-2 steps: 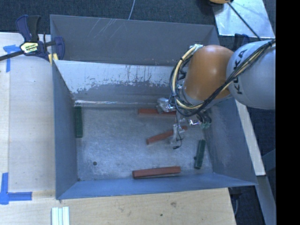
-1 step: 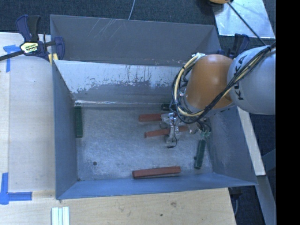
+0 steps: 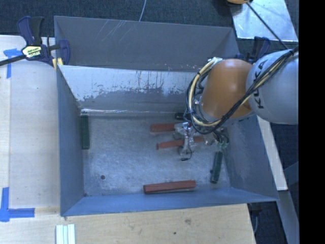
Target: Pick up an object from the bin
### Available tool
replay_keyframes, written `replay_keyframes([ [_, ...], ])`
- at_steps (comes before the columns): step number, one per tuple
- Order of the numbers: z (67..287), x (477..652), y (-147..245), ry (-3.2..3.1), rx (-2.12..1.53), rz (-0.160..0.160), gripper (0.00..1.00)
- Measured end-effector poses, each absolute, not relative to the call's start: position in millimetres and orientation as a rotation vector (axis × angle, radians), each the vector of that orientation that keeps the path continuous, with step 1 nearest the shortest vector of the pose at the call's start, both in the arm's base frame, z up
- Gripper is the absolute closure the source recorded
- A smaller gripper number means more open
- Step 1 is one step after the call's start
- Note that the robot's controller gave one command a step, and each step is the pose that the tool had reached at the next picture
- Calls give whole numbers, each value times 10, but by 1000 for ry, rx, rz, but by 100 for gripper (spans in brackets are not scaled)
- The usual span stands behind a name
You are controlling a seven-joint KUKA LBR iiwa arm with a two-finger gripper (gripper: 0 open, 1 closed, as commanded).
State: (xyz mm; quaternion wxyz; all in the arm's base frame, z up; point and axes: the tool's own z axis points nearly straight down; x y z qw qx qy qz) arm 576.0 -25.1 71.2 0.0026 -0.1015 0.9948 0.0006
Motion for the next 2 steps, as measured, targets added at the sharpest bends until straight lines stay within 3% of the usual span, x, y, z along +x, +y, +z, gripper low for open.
replay_keyframes([
  [1, 756, 5747, -251, 3124, -319, 2, 100],
  [2, 1541, 5774, -256, 3118, -314, -2, 100],
])
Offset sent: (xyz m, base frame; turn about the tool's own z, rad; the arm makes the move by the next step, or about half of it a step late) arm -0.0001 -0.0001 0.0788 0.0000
